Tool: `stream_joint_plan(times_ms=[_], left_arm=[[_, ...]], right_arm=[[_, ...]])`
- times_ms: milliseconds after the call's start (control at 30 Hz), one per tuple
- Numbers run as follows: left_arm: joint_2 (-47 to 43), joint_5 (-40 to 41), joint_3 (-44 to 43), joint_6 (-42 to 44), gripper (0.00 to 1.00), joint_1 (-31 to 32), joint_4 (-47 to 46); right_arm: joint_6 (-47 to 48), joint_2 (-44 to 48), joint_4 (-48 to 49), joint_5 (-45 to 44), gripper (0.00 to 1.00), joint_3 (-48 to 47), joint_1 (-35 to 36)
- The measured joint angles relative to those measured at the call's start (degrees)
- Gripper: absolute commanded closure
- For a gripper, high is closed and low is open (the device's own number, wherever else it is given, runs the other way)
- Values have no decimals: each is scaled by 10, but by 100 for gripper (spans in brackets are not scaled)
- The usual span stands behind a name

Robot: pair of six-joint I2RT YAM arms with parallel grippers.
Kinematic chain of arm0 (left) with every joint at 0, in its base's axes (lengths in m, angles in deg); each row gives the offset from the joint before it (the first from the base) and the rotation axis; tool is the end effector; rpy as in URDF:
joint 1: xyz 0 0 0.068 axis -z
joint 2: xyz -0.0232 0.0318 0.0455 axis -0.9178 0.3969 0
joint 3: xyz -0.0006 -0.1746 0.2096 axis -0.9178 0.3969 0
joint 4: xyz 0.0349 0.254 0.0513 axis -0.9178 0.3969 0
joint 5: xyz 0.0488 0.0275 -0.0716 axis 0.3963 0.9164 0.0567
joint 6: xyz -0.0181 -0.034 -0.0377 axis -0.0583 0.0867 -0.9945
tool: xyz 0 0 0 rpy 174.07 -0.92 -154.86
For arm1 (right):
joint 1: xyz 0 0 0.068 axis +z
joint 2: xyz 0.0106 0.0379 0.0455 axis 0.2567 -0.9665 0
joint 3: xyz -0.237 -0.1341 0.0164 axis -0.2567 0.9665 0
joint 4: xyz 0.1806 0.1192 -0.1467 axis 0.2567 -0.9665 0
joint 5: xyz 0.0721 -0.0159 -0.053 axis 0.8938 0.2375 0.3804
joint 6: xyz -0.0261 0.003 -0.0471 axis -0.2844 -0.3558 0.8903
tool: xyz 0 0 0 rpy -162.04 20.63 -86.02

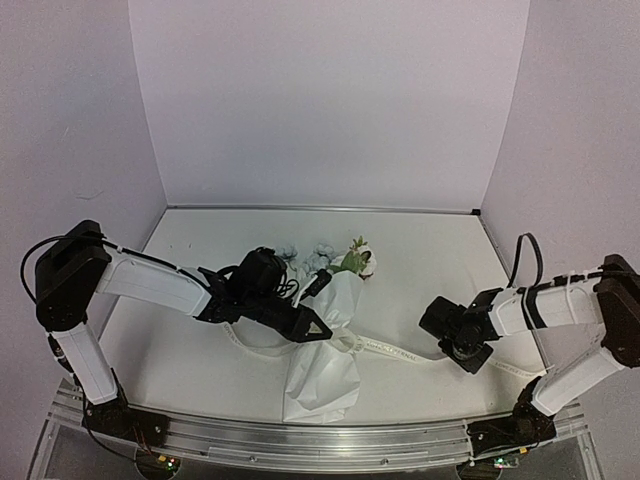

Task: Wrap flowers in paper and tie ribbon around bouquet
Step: Cross the half-tied ribbon over the folded bouquet.

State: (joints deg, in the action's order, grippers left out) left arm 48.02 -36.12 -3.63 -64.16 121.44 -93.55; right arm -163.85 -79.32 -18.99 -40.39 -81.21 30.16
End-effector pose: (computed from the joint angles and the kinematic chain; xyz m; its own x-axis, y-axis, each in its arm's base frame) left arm 0.1945 -0.3078 0.1732 -0.6827 0.3999 -0.6116 0.7301 0.3378 -0.5940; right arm 0.1566 0.1359 0.1298 -0.6015 0.6834 -0.4137 0.7160 0.6908 0.1002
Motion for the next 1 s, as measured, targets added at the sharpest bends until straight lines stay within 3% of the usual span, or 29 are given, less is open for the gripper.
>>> stream_joint_plan(times_ms=[133,300,433,633,1000], left_arm=[[0,-3,-2,0,94,0,0],[0,-3,-3,1,94,0,0],[1,-3,-8,2,94,0,4],[9,-5,-32,5,84,0,5],[-8,10,-36,0,65,-2,9]], right_arm=[[-2,-7,9,-2,100,3,0],[11,-6,16,-9,100,3,-4],[73,-1,12,-22,100,-18,-8],[224,-3,12,-20,100,-154,-10],[445,-84,55,159,100,-344,1]])
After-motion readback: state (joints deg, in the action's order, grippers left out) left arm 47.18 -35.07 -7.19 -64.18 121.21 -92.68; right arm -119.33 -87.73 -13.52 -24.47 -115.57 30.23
